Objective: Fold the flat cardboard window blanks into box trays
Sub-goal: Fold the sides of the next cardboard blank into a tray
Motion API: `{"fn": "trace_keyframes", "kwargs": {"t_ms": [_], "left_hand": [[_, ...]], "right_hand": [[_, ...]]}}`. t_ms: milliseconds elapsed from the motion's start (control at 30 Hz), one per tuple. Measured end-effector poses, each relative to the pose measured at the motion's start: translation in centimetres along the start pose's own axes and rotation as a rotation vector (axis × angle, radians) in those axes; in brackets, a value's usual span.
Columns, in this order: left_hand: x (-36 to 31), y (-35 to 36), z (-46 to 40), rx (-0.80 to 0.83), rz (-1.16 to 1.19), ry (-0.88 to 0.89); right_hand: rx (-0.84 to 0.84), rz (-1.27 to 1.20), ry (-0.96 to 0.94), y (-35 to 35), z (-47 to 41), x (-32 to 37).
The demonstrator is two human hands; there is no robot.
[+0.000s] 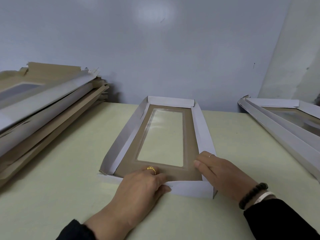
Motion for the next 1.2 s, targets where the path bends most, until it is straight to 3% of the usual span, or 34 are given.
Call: {"fn": "trace_keyframes", "kwargs": {"t_ms": [167,433,600,733,867,1067,1133,1200], "left_hand": [[0.0,0.2,0.0,0.011,0.024,-0.002],[0.5,1.0,0.2,-0.029,0.074,-0.043],[0.9,1.7,0.3,0.035,0.061,-0.072],[0.4,0.9,0.1,-0.037,0.078,-0.017],[0.8,1.4,0.4,0.005,0.119,-0.049],[0.9,0.5,0.0,0.031,0.122,0.015],[1.6,-0.3,0.0,-0.031,0.086,0.071],[3.3,-0.3,0.0,0.035,0.02,0.015]], "right_hand": [[-0.018,0.021,-0.022,-0.2,0.4,0.3],[-0.068,0.107,-0.221,-0.2,1.8,2.1],[-0.206,0.201,-0.291,-1.5,2.4,3.5],[-0.223,0.19,-0.297,-1.6,2.6,3.6],[-0.215,0.234,-0.343,-1.1,2.8,4.3],[-0.165,0.279,-0.285,-0.1,2.7,3.9],[-0.138,0.298,-0.201,-0.4,2.3,2.8],[-0.179,0.344,-0.179,-1.2,2.2,1.6]]}}
Point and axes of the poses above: each hand's wrist, its own z-axis away from the middle knuckle, its own y-axis out of the palm, x = y × z, the point moved 6 cm from there along -z, towards the middle knuckle, and after that the axes turned 3 degrees about -y, right-handed, at the moved point
